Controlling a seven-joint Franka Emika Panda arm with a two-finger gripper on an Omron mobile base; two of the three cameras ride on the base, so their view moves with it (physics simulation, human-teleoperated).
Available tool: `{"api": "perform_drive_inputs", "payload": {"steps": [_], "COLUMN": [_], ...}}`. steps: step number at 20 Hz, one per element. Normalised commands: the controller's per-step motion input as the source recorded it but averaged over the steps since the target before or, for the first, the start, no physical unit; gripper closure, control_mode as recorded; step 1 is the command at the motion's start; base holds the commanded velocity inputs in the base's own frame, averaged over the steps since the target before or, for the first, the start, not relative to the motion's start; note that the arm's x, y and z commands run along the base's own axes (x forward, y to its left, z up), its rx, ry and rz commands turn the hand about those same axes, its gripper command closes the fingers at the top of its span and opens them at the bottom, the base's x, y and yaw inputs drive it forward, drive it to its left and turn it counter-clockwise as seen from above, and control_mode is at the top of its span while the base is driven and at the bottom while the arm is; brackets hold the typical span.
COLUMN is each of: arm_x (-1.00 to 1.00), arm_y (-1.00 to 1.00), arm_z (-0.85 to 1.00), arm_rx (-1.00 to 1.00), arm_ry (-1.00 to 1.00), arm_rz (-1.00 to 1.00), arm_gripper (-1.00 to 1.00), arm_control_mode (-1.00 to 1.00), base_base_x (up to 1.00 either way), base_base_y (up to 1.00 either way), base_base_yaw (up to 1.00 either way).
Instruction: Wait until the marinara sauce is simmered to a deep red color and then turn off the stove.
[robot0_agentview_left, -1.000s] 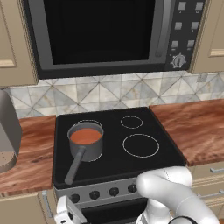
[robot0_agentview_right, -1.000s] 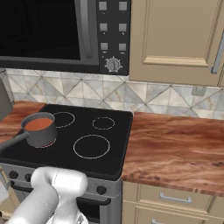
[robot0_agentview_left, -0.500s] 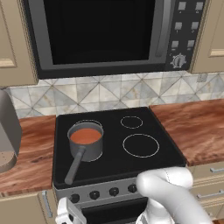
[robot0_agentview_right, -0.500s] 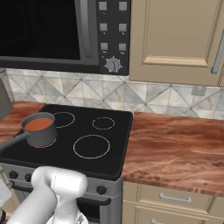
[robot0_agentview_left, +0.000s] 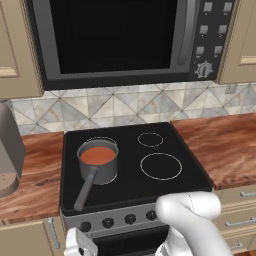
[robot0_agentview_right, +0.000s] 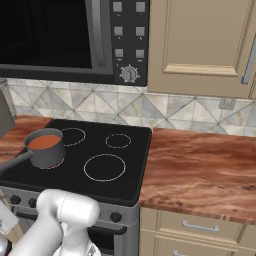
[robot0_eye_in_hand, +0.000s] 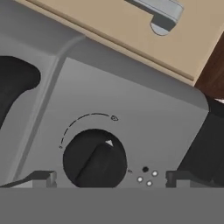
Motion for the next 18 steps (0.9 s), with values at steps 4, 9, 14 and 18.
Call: {"api": "perform_drive_inputs", "payload": {"steps": [4, 9, 14, 18], "arm_x": [0.1, 0.09, 0.11, 0.11], "arm_y": [0.0, 0.0, 0.01, 0.01], "arm_z": [-0.11, -0.05, 0.0, -0.01], "arm_rx": [0.01, 0.0, 0.0, 0.0], "arm_ry": [-0.06, -0.03, -0.01, 0.0], "arm_rz": [0.0, 0.0, 0.0, 0.0], "arm_gripper": [-1.0, -1.0, -1.0, -1.0], "arm_control_mode": [-1.0, -1.0, -1.0, -1.0], "base_base_x": [0.0, 0.0, 0.0, 0.0], "base_base_y": [0.0, 0.0, 0.0, 0.0], "base_base_yaw": [0.0, 0.0, 0.0, 0.0]}}
